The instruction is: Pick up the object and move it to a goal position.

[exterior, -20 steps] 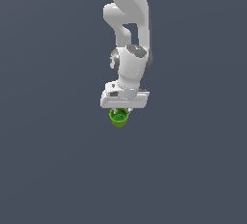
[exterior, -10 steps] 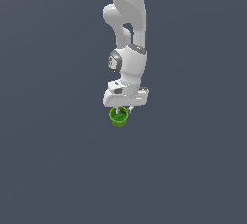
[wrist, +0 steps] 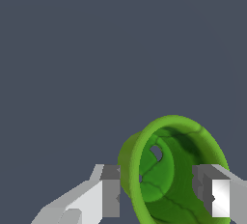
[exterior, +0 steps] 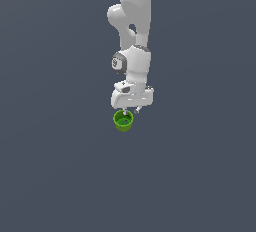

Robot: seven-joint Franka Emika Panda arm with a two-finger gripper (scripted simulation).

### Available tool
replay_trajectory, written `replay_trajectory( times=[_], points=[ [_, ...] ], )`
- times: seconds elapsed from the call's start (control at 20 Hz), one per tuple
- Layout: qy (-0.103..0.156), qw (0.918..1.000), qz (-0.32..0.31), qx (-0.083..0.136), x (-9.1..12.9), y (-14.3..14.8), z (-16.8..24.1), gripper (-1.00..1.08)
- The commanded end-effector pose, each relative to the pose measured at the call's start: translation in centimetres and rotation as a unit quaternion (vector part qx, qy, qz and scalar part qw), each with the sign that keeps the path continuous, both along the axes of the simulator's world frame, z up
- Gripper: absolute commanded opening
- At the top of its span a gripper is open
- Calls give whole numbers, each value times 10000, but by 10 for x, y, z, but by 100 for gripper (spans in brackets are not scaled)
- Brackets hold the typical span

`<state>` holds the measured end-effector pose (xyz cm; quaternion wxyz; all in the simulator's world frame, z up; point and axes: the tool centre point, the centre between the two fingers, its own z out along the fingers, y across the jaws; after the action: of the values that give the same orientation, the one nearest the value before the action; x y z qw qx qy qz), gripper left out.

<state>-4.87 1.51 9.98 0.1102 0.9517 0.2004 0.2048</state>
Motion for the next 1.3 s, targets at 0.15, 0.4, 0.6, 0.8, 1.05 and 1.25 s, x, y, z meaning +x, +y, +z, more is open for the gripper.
replay_trajectory(
  times=[0.15,0.4,0.6,0.8,1.05,1.25],
  points=[
    [-115,9998,186,43,-7,6,0,28],
    [-152,9995,251,62,-10,8,-1,28],
    [-145,9996,243,59,-9,7,-2,28],
    [-146,9996,246,65,-6,7,-8,28],
    [-146,9996,249,72,0,6,-23,28],
    [-152,9995,254,65,4,5,-27,28]
  ],
)
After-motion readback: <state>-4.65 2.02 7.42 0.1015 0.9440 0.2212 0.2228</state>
